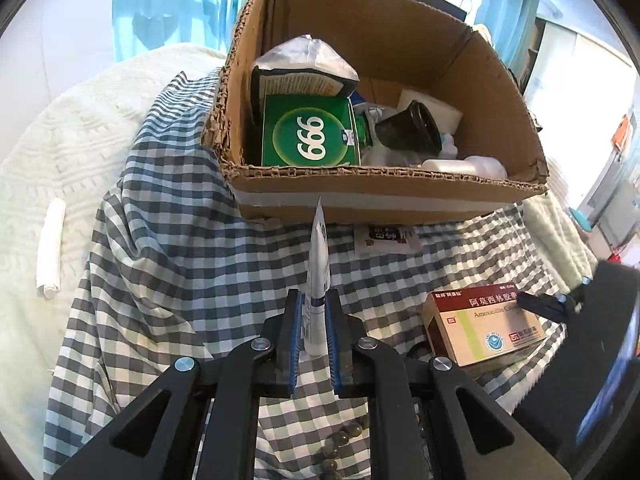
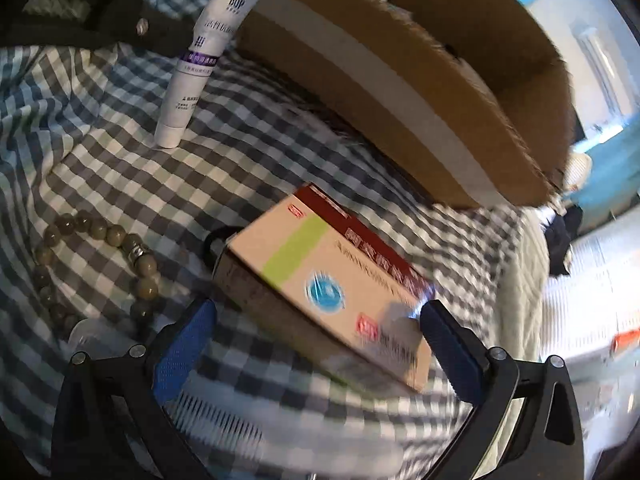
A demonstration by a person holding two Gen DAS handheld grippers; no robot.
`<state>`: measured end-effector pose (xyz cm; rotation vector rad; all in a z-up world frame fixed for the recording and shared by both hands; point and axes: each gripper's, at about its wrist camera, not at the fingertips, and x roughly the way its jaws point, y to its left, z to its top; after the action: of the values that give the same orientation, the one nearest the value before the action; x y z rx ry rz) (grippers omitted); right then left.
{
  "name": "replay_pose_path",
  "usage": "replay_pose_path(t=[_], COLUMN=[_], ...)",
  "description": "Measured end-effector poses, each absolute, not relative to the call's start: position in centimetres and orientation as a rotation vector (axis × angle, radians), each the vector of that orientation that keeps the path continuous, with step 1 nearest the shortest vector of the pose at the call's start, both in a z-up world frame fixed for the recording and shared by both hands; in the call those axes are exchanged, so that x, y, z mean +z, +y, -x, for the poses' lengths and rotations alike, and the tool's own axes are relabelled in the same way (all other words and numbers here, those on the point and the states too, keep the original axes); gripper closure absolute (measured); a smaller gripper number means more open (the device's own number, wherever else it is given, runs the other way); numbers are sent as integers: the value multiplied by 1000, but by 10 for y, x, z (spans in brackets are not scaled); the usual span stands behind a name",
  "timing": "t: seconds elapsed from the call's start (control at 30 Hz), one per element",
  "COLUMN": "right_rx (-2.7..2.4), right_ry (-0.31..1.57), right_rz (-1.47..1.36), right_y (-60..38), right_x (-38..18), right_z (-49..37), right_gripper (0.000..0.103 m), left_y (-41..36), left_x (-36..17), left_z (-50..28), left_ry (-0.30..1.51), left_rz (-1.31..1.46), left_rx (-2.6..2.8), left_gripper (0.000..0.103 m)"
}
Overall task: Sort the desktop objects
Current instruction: 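Grasp the white toothpaste tube with the left tool while the right grasps the capsule box, then lift the toothpaste tube and capsule box and carry them over the box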
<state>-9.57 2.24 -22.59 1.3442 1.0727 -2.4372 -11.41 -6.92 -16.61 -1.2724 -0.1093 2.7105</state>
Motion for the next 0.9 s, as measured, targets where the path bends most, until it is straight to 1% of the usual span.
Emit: replay_pose_path(t=[0.03,0.07,0.1,0.13,0.2,0.23,0.27,0.3,0.37,0.43,0.47,0.5,0.53,0.63,0.73,0.8,0.9], right_rx=[-2426,-2422,-2433,-2460,-2494,-2514,-2540,-2563,-2625,-2660,-2671,-2679,-2686,-2699,-2695,-2690,-2702], right_ry=[1066,1047,1030,1029,988,925,863,821,699,564,484,411,331,195,100,51,34], right_rz=[-1338,-1338,-1344,-1345,-1344,-1343,-1339,-1334,-1308,-1282,-1266,-1247,-1221,-1157,-1102,-1064,-1009], right_y=[23,26,28,31,40,46,53,59,72,83,90,96,103,110,121,122,121], right_x=[-225,-223,-222,-219,-210,-203,-197,-192,-178,-166,-159,-152,-145,-129,-120,-116,-110], right_z=[99,102,105,107,109,110,110,111,111,110,109,107,105,101,99,94,83], right_gripper=[8,27,42,46,51,52,56,60,66,68,69,70,71,72,74,74,74], left_y=[-70,-69,-70,-70,-68,-66,-64,-61,-57,-53,-51,-50,-49,-47,-45,-43,-42], left_x=[-168,-171,-174,-178,-186,-188,-189,-190,-192,-198,-202,-205,-206,-197,-187,-179,-165], left_z=[115,118,121,124,133,138,143,148,155,164,168,171,170,163,152,141,124], left_ry=[-120,-130,-138,-144,-151,-151,-150,-141,-131,-106,-98,-99,-101,-83,-60,-50,-57], left_rz=[1282,1298,1322,1342,1384,1386,1383,1377,1373,1384,1396,1410,1406,1349,1303,1260,1199], left_rx=[2703,2690,2673,2664,2645,2638,2642,2651,2655,2658,2646,2630,2626,2657,2685,2704,2721], left_gripper=[91,91,91,90,82,73,70,70,62,63,79,88,88,88,89,89,89])
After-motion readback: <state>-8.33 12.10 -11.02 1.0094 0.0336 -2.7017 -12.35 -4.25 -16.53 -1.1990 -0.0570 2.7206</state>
